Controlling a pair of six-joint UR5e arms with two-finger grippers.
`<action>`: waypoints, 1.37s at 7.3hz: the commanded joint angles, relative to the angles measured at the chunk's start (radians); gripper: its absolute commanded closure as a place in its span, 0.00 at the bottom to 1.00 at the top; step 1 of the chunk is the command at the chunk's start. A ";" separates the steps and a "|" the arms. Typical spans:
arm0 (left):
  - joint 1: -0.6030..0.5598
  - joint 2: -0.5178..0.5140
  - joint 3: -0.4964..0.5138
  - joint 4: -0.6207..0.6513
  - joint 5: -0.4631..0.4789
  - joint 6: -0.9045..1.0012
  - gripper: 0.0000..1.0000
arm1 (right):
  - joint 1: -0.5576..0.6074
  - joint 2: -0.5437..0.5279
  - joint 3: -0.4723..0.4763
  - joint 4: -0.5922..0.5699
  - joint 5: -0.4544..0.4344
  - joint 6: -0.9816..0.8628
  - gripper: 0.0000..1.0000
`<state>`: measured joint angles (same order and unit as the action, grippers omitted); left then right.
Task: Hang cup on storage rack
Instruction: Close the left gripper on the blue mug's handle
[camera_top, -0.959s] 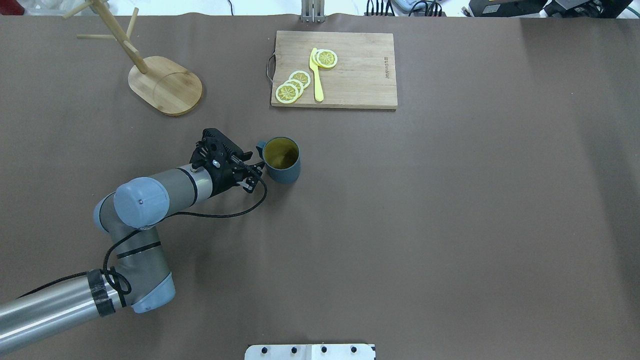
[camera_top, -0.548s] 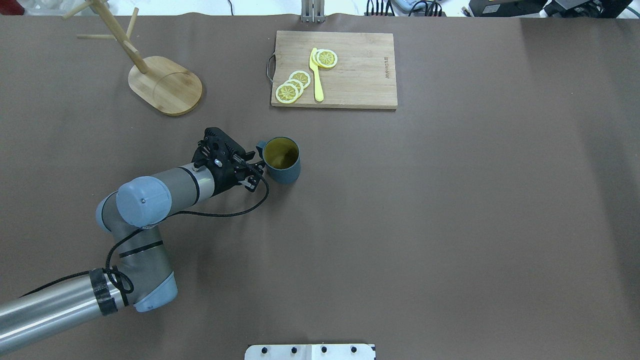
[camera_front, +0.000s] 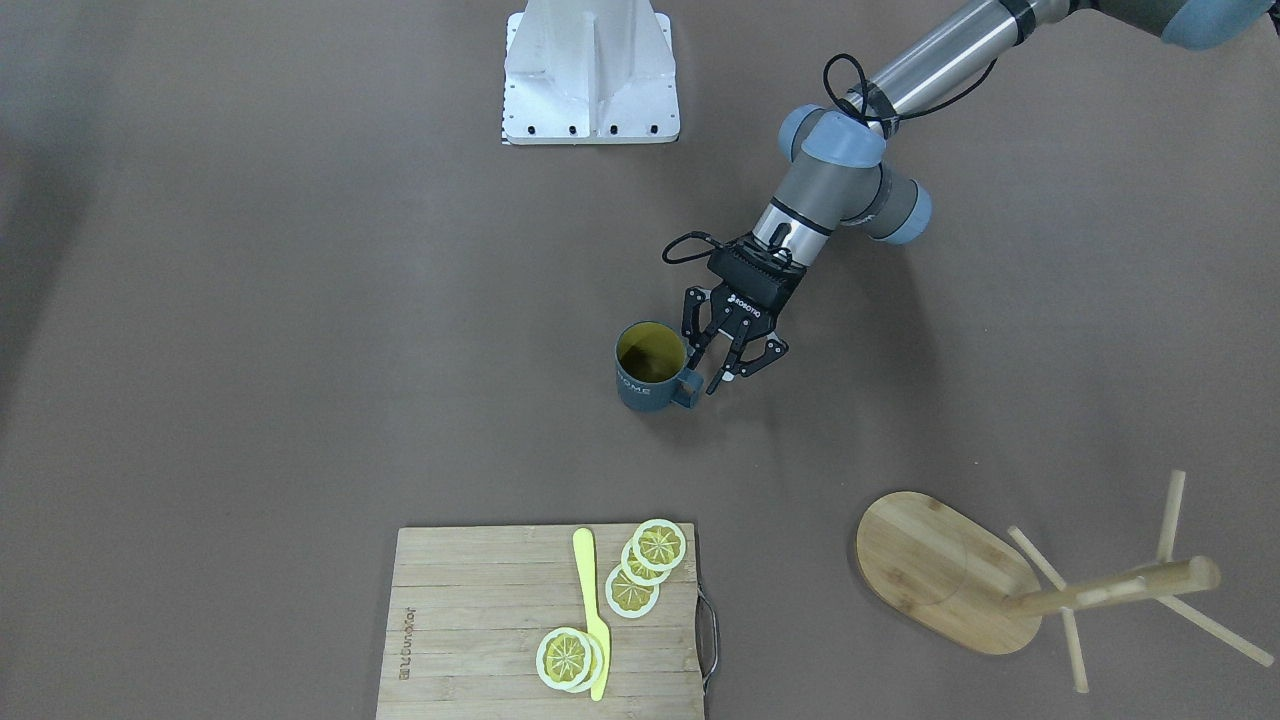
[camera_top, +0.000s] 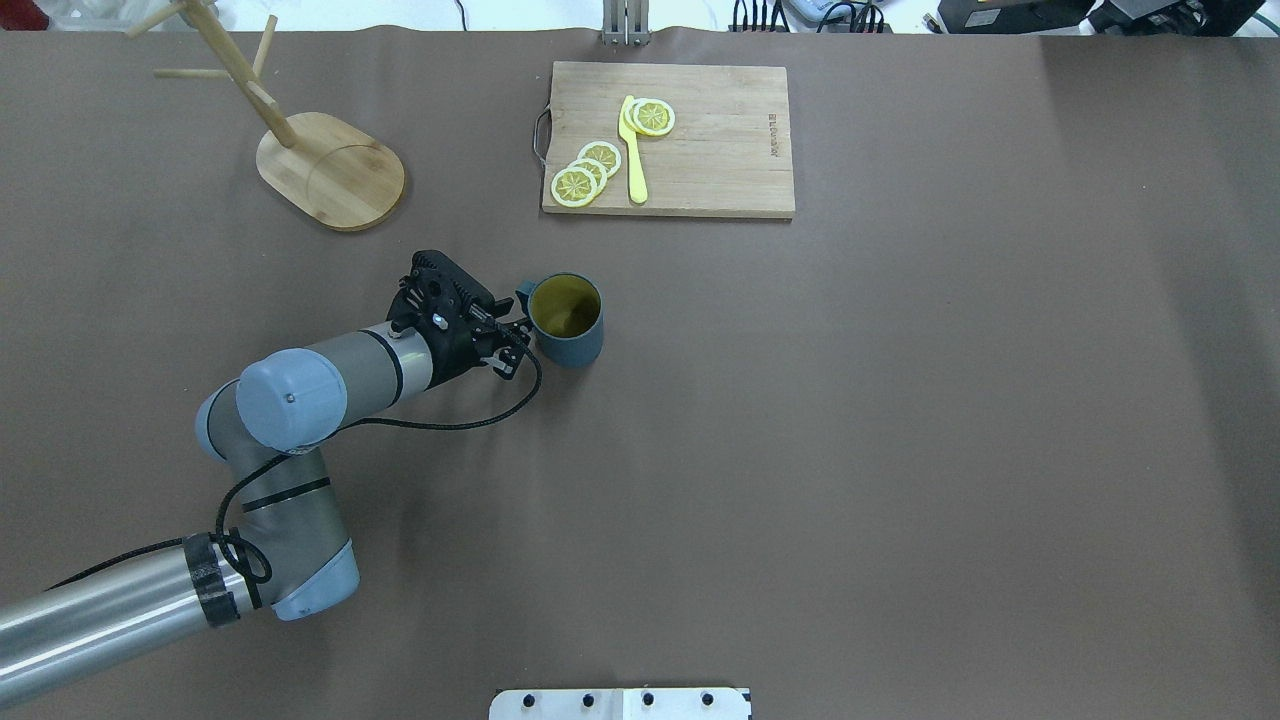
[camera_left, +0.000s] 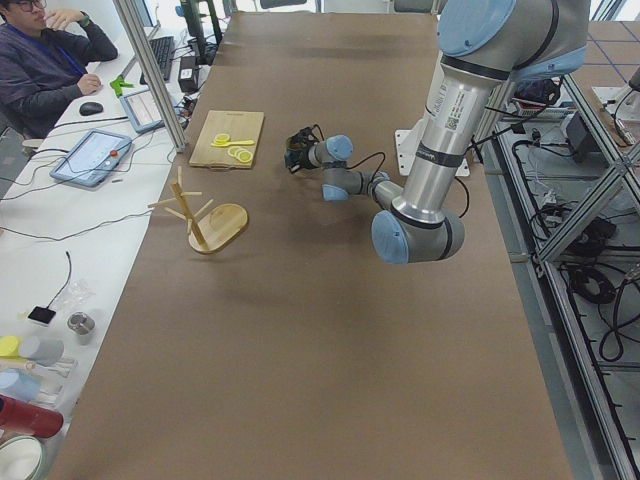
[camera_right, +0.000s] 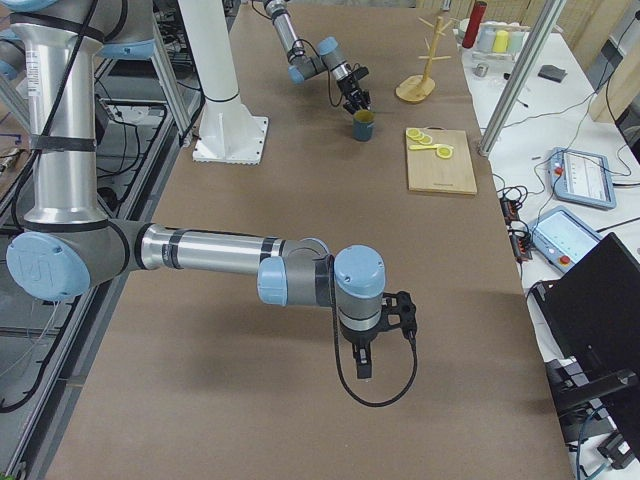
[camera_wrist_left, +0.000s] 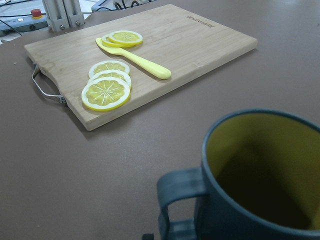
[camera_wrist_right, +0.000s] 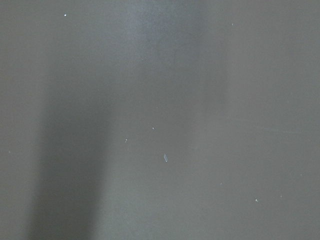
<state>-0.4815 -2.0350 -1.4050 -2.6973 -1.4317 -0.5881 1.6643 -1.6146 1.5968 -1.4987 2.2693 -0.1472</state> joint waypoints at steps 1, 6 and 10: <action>-0.014 -0.001 0.014 0.001 0.001 -0.001 0.59 | 0.000 -0.001 0.000 0.000 0.001 0.000 0.00; -0.012 -0.027 0.018 0.001 -0.003 -0.002 0.59 | 0.000 -0.001 0.000 0.000 -0.001 0.002 0.00; -0.014 -0.045 0.052 0.001 -0.001 -0.002 0.64 | 0.000 0.001 0.000 0.000 -0.001 0.006 0.00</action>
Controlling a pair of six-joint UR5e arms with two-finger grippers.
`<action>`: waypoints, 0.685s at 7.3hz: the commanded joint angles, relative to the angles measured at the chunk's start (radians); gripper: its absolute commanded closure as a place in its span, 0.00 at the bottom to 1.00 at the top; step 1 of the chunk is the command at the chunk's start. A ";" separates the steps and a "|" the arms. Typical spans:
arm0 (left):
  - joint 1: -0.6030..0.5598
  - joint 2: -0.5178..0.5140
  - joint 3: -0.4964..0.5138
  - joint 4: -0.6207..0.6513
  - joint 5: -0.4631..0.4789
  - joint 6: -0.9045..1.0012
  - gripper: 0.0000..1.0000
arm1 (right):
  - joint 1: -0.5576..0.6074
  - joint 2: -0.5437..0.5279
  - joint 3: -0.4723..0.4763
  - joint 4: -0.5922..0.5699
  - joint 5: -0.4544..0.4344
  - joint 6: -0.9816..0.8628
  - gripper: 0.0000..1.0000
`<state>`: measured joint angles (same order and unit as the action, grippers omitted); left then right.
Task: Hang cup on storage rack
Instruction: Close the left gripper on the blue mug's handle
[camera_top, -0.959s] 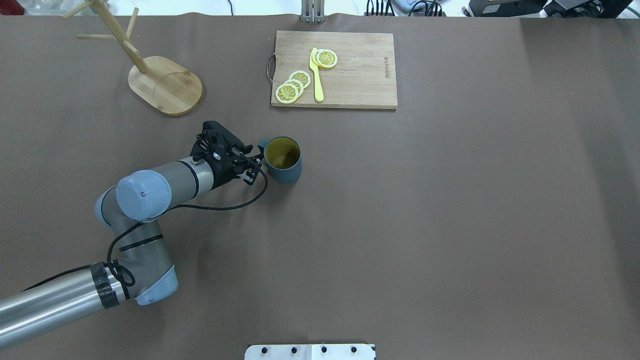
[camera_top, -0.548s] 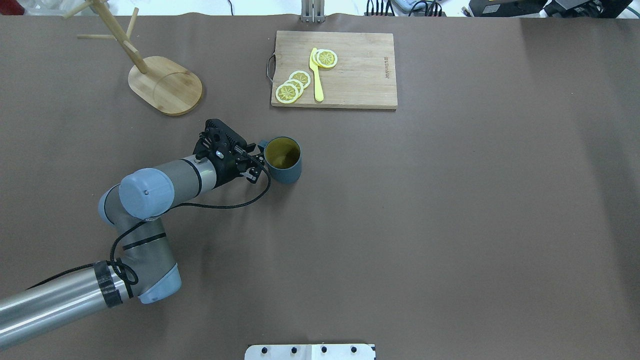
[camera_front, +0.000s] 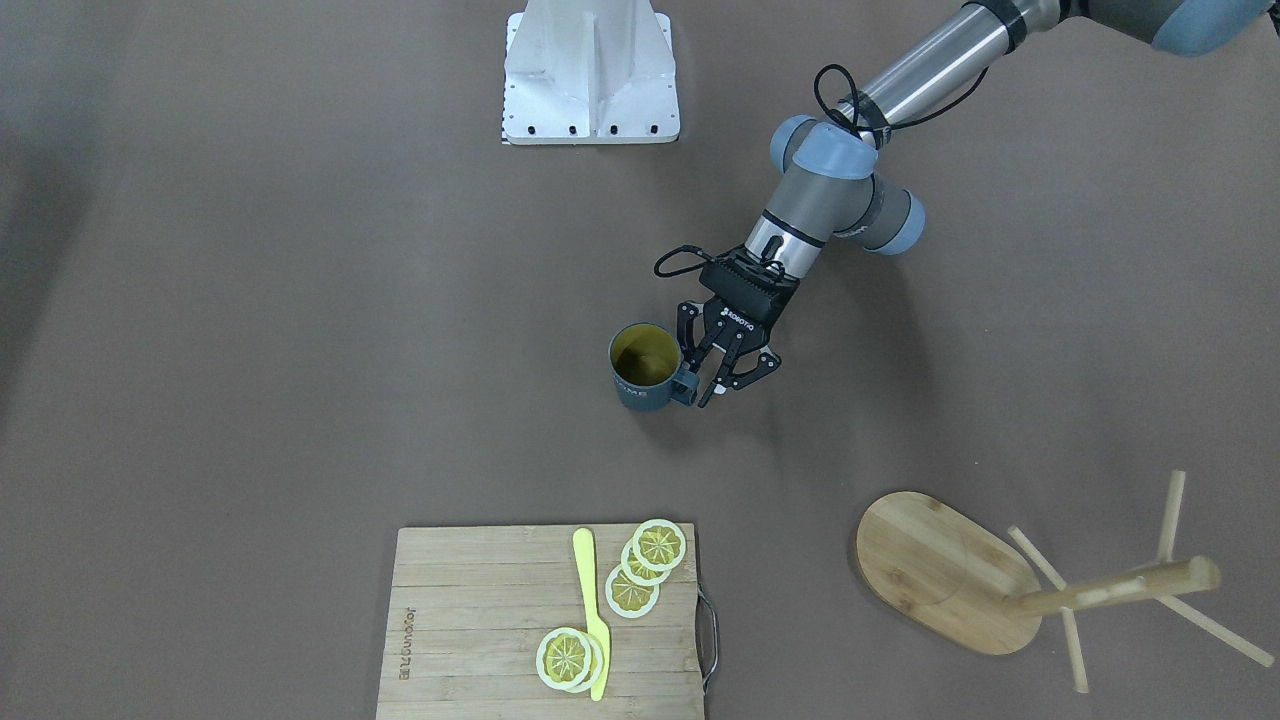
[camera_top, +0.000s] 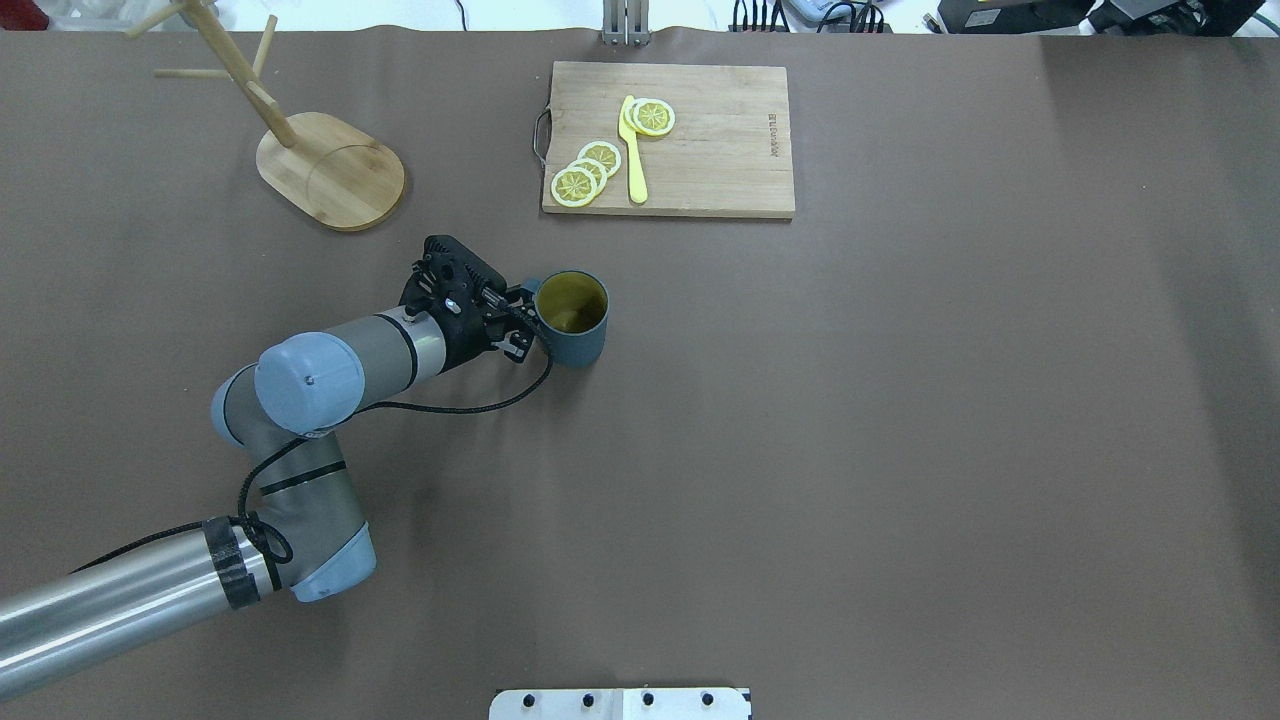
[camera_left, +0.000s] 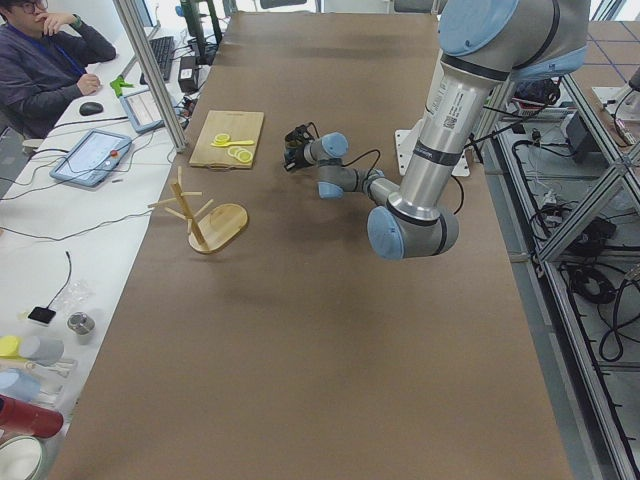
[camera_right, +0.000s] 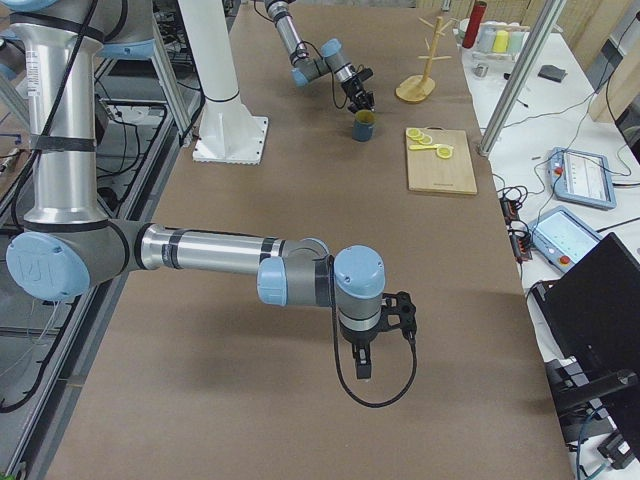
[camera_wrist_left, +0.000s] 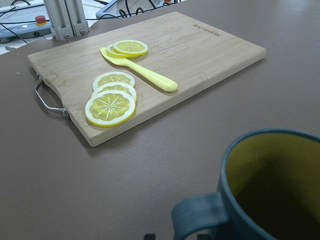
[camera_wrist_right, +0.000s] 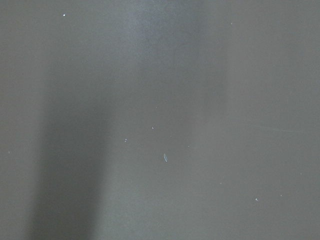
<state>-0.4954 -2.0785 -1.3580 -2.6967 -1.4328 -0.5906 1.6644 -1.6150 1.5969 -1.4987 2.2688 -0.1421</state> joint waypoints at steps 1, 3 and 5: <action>0.000 -0.002 0.004 0.000 0.000 0.000 0.65 | 0.000 0.001 0.000 0.000 0.000 0.001 0.00; 0.000 -0.002 0.005 -0.002 0.000 -0.002 0.87 | 0.000 0.001 0.000 0.000 0.000 0.001 0.00; -0.002 -0.002 0.004 -0.002 -0.001 -0.008 1.00 | 0.000 0.001 0.000 0.002 0.000 0.001 0.00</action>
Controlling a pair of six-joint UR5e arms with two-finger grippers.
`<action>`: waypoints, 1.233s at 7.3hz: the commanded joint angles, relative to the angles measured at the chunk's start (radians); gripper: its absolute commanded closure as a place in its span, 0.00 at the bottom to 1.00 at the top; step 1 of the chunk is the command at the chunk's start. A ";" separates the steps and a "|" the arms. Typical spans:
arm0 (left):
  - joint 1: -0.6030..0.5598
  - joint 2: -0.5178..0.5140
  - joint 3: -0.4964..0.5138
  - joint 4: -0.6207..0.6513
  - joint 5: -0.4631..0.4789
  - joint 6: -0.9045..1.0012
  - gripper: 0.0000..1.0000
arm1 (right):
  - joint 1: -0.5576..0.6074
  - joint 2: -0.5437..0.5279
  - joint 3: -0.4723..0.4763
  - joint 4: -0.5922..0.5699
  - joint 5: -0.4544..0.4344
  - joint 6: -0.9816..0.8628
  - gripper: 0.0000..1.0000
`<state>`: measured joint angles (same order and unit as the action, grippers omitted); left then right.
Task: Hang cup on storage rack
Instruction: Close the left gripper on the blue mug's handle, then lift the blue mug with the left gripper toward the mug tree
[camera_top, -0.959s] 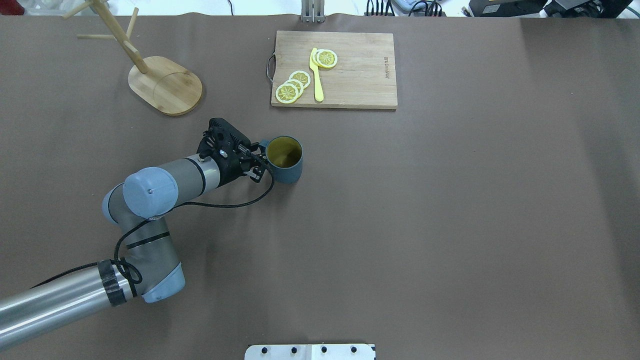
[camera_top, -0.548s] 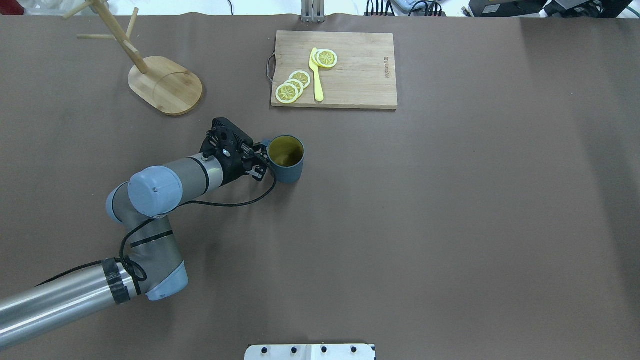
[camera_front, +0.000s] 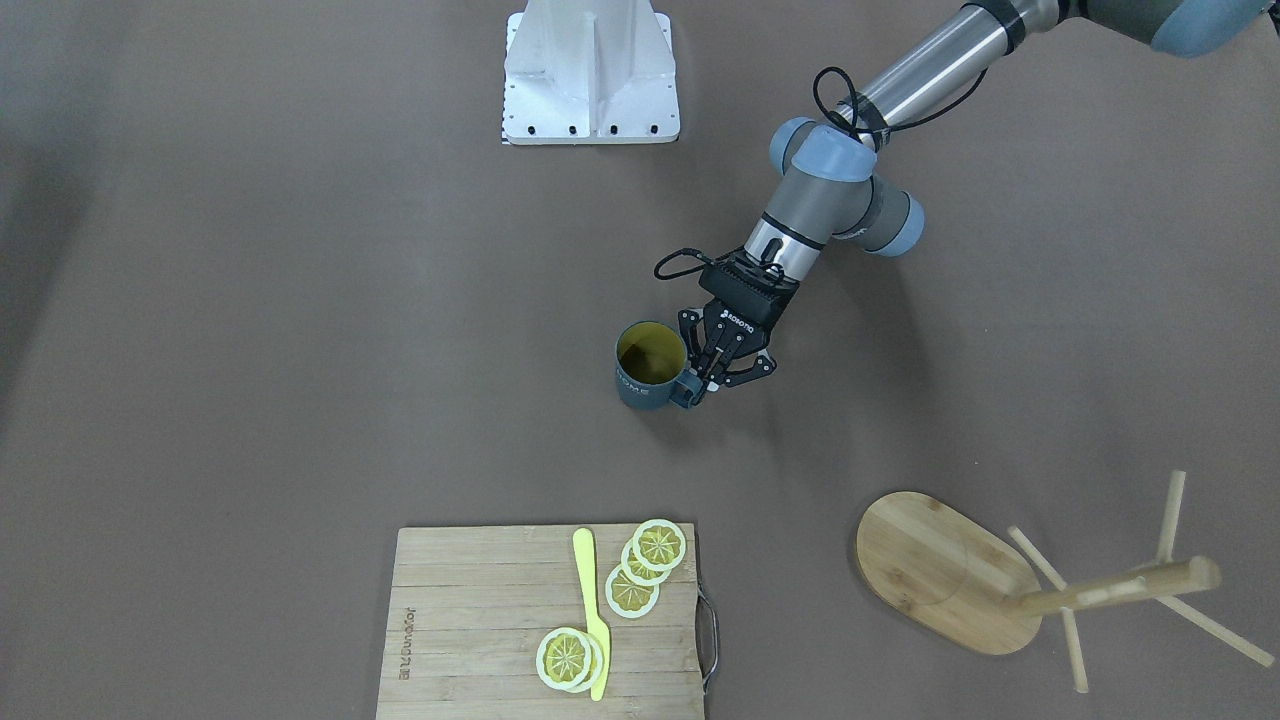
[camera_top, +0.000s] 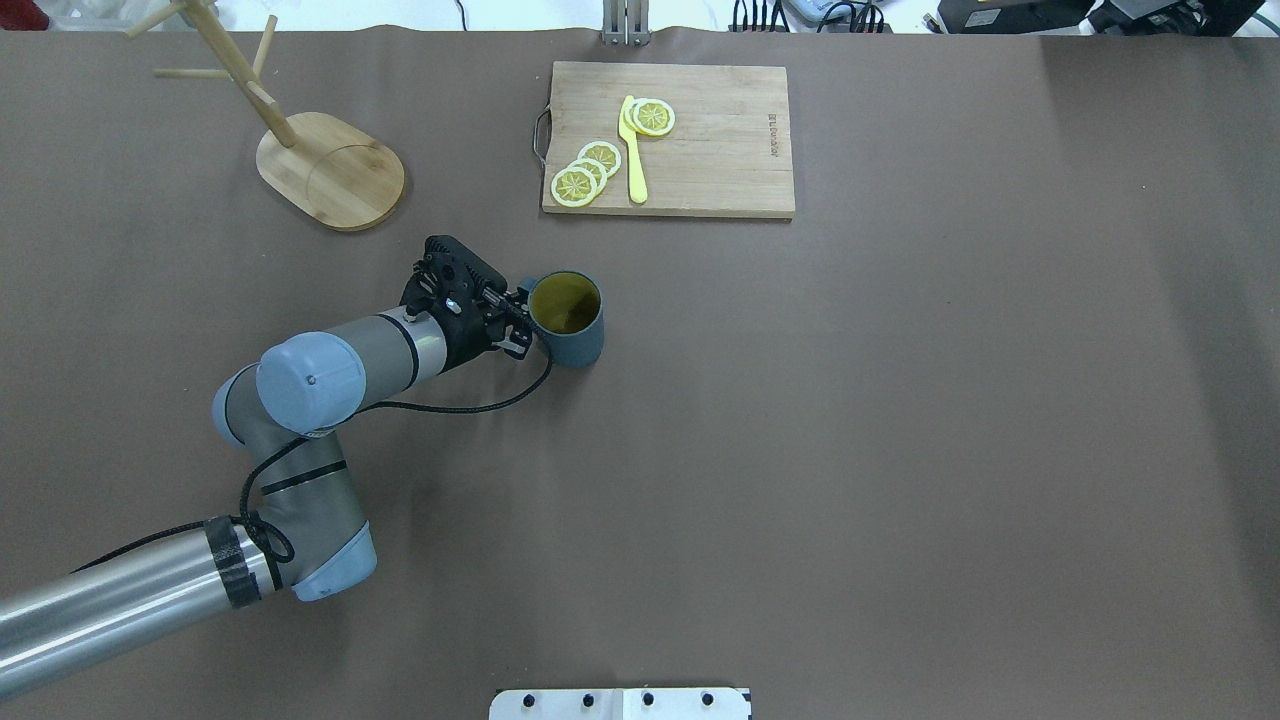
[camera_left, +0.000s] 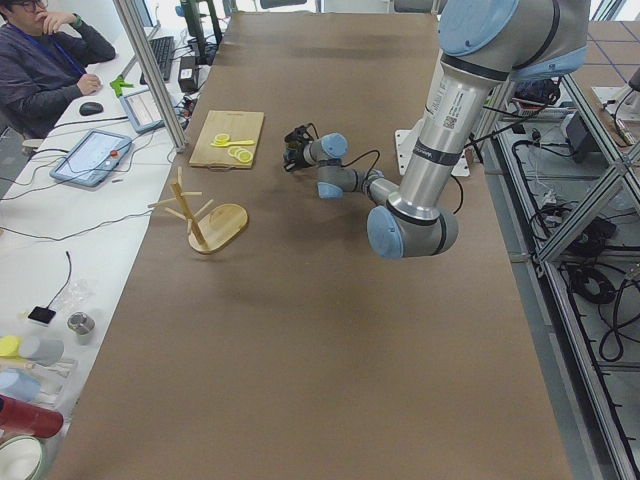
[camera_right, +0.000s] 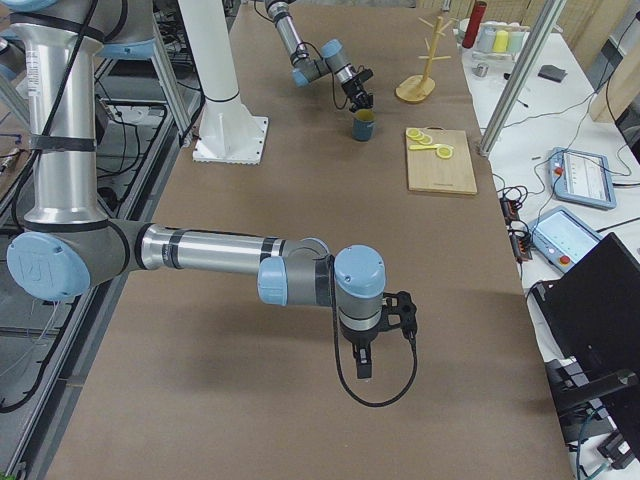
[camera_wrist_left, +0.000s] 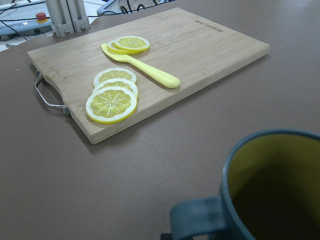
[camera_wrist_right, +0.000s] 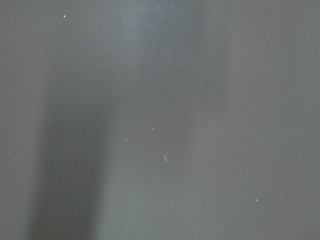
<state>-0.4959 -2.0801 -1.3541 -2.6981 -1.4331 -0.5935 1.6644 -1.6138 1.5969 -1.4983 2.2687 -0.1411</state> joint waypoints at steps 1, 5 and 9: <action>-0.004 -0.008 -0.003 -0.006 -0.006 -0.011 1.00 | 0.000 0.000 0.000 0.000 0.000 0.000 0.00; -0.052 -0.018 -0.042 -0.037 -0.119 -0.454 1.00 | 0.000 -0.003 -0.006 0.000 0.000 -0.002 0.00; -0.075 -0.017 -0.092 -0.083 -0.185 -1.129 1.00 | 0.000 -0.008 -0.011 0.000 0.000 -0.002 0.00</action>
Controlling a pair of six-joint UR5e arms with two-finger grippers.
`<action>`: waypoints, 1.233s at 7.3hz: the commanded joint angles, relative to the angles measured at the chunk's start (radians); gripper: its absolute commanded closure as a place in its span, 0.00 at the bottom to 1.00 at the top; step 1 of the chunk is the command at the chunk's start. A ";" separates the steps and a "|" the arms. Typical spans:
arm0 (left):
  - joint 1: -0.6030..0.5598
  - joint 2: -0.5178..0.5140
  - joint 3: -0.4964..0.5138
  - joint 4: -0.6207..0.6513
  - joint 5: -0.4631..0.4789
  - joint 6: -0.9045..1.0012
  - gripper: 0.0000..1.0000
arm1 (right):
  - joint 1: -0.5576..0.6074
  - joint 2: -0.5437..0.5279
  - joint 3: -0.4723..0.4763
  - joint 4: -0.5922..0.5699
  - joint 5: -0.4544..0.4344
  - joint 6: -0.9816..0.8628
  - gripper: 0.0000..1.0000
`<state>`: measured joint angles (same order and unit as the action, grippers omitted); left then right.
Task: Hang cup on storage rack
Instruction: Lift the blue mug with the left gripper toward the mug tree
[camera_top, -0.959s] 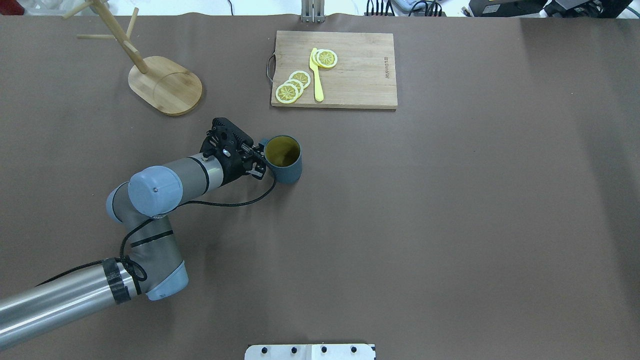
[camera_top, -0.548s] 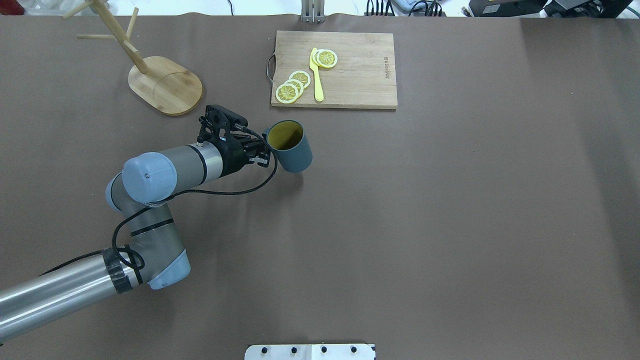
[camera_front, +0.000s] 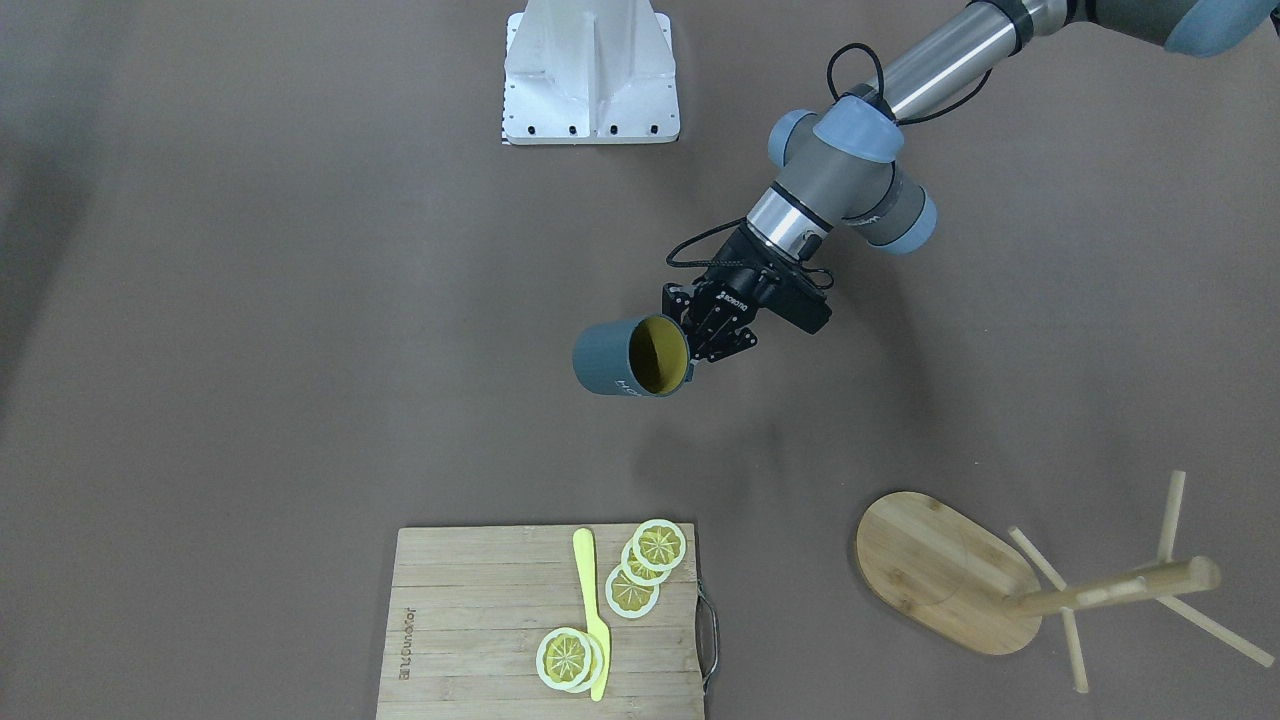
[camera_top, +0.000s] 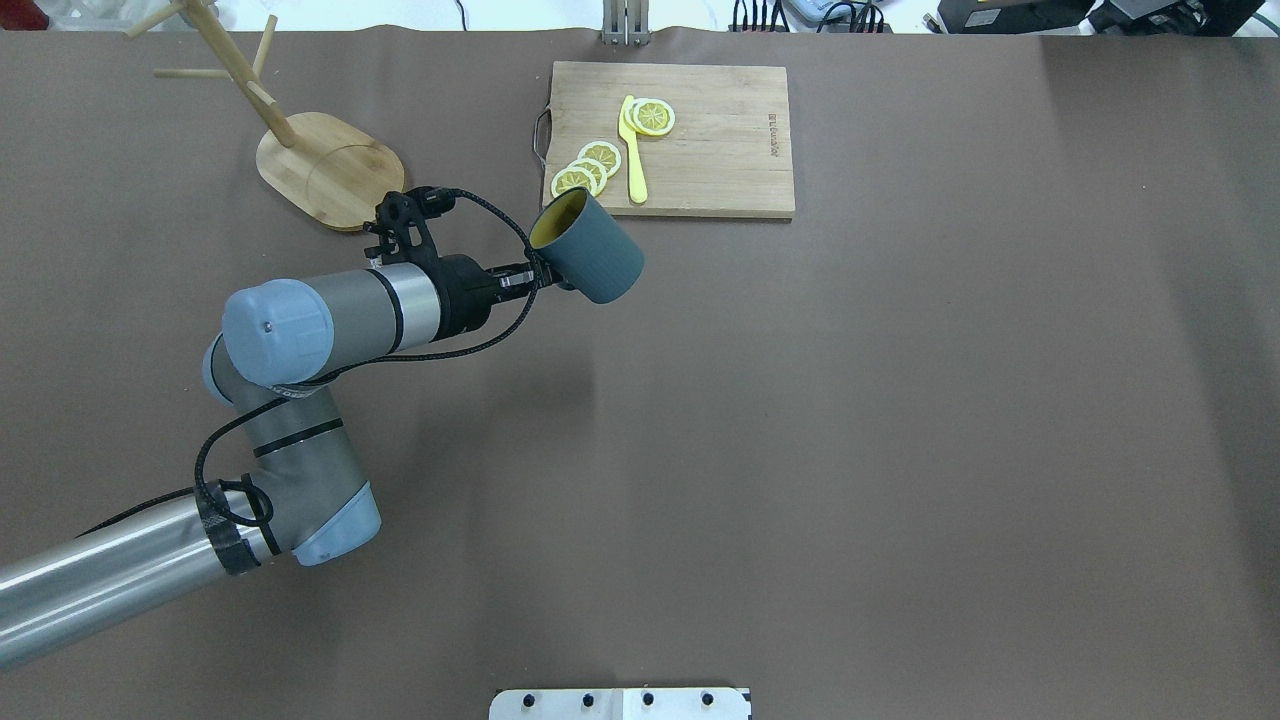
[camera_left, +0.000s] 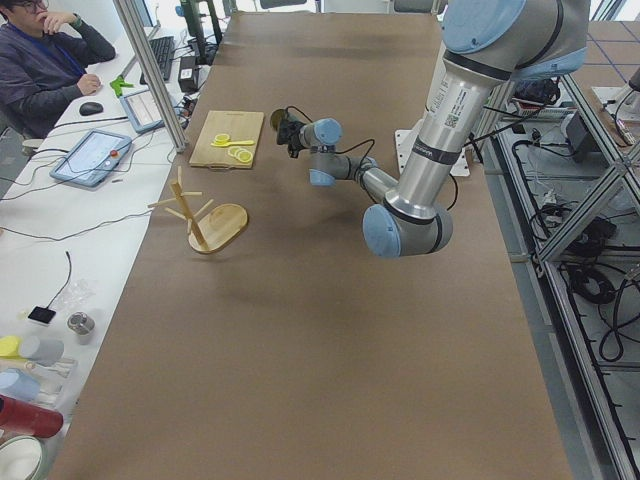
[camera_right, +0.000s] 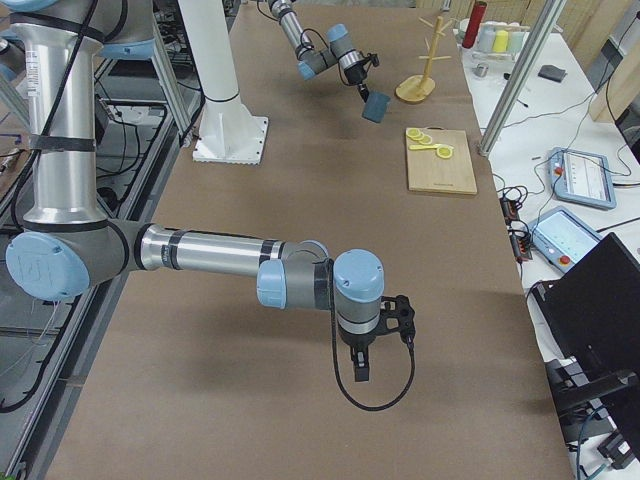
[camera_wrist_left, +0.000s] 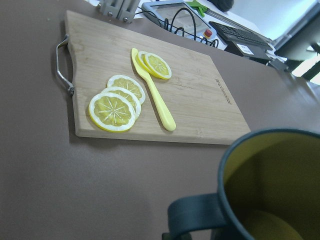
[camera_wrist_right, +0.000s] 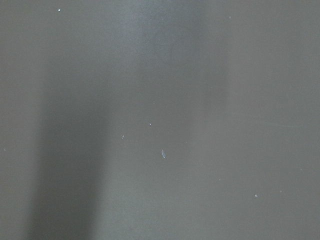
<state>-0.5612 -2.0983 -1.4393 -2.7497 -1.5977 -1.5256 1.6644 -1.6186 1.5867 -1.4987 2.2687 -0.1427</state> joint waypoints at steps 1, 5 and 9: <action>-0.017 0.001 -0.007 -0.098 -0.021 -0.367 1.00 | 0.000 -0.004 0.001 0.000 0.000 0.000 0.00; -0.090 0.004 0.003 -0.319 -0.009 -0.880 1.00 | 0.000 -0.004 0.001 0.000 0.000 0.000 0.00; -0.190 -0.014 0.094 -0.327 0.119 -1.233 1.00 | 0.000 -0.003 0.006 0.002 0.000 0.000 0.00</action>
<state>-0.7220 -2.1009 -1.3860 -3.0757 -1.5144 -2.6588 1.6644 -1.6227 1.5913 -1.4974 2.2681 -0.1426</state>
